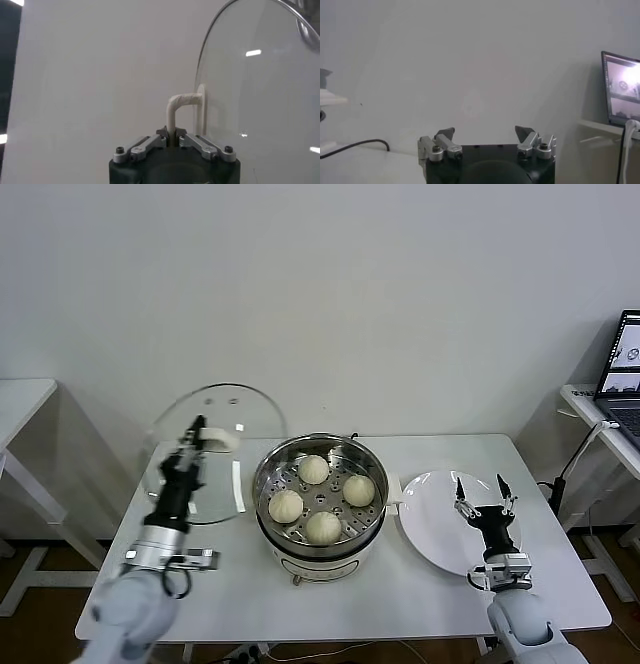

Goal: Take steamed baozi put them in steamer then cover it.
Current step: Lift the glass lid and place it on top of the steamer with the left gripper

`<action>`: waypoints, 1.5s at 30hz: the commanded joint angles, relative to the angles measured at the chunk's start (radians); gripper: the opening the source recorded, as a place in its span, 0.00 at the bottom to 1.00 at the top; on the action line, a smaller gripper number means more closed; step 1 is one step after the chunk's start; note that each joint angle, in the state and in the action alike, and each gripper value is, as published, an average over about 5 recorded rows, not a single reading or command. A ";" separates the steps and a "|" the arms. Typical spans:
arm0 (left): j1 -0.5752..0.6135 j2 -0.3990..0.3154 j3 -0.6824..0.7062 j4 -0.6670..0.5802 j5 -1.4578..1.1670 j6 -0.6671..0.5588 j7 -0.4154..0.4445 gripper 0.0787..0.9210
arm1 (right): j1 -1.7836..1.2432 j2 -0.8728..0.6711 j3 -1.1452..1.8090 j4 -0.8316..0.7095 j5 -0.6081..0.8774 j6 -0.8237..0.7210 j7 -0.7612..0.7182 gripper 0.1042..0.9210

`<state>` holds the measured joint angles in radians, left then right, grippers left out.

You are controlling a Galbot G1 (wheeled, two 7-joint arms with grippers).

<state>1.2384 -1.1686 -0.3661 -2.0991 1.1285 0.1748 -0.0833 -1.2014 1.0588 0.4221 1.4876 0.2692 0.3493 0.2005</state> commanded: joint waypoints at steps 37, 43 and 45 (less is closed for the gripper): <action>-0.242 -0.323 0.487 0.241 0.454 0.384 0.397 0.13 | 0.009 0.038 0.019 -0.069 -0.035 0.015 -0.021 0.88; -0.237 -0.332 0.479 0.261 0.488 0.374 0.393 0.13 | 0.011 0.039 0.016 -0.071 -0.037 0.015 -0.022 0.88; -0.234 -0.333 0.476 0.266 0.501 0.371 0.394 0.13 | 0.013 0.039 0.015 -0.072 -0.037 0.015 -0.022 0.88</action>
<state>1.0050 -1.4828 0.1091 -1.8719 1.5720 0.5482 0.3075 -1.1898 1.0969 0.4389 1.4180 0.2330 0.3639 0.1788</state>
